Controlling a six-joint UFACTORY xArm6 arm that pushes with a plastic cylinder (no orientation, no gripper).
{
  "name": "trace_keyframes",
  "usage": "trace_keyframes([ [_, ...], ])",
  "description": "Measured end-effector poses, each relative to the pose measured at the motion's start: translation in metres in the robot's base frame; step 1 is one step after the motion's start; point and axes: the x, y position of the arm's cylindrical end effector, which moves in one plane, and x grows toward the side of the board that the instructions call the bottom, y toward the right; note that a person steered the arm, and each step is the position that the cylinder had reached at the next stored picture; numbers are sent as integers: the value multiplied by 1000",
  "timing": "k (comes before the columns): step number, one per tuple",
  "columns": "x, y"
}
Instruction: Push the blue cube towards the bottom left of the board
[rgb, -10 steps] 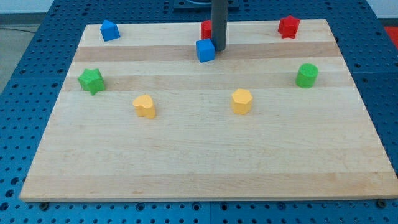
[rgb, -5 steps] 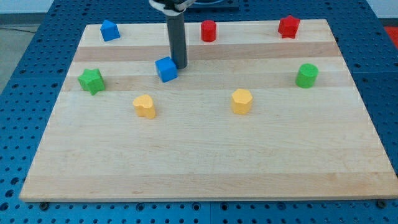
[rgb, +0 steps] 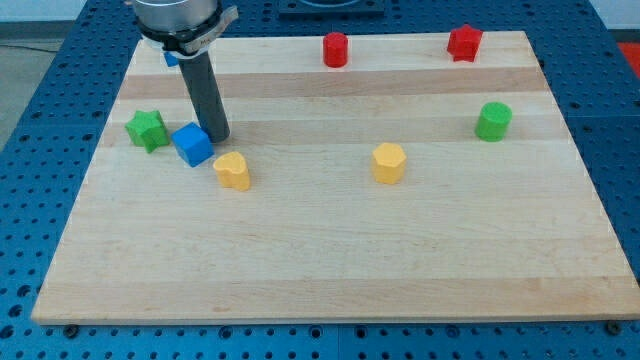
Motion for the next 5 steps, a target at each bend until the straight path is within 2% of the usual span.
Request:
trace_keyframes([
  [3,35,-33],
  [5,43,-50],
])
